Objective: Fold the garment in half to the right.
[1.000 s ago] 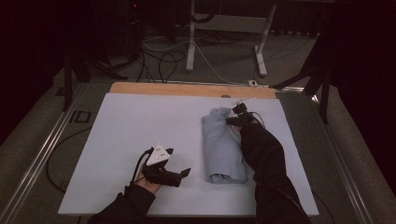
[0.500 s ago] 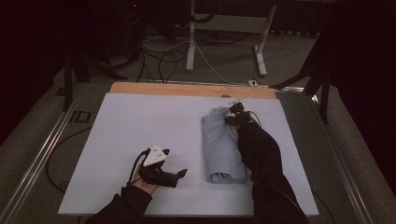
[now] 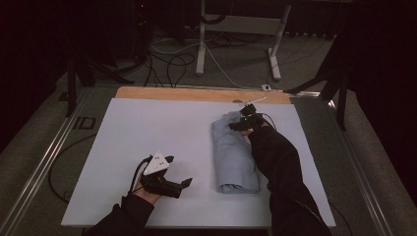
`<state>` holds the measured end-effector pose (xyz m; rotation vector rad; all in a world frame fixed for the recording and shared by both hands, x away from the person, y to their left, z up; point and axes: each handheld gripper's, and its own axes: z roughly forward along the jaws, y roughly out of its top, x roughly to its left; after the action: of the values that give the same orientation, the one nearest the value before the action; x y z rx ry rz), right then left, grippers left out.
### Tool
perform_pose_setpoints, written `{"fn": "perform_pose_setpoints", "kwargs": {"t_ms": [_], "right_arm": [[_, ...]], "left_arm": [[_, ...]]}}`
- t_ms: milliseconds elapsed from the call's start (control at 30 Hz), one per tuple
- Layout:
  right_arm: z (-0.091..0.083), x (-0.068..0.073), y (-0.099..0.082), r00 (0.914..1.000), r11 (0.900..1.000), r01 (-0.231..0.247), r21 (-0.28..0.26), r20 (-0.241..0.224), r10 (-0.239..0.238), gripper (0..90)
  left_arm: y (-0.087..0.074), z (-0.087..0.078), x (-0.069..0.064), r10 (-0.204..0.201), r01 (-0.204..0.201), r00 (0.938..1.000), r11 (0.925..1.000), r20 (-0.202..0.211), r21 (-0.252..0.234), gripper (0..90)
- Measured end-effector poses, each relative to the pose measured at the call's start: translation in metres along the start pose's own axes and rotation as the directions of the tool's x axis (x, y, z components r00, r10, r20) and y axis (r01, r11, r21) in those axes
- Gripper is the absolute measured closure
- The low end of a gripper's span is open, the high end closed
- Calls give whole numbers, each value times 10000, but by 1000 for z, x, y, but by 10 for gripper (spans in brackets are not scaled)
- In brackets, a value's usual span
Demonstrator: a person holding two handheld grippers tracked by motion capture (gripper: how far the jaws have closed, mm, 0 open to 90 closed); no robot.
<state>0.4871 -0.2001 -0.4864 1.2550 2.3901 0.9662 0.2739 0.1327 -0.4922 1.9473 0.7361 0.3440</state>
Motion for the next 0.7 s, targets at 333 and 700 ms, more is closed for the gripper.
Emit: {"fn": "perform_pose_setpoints", "kwargs": {"t_ms": [333,700], "right_arm": [[-16,7,4,9923,9999,121,-121,-1234,-135,105],[-36,20,0,9848,9980,488,-404,-1645,-549,106]], "left_arm": [[-7,-10,12,-88,86,9997,9999,206,116,2],[-11,-23,24,-144,144,9990,9999,433,-14,1]]}}
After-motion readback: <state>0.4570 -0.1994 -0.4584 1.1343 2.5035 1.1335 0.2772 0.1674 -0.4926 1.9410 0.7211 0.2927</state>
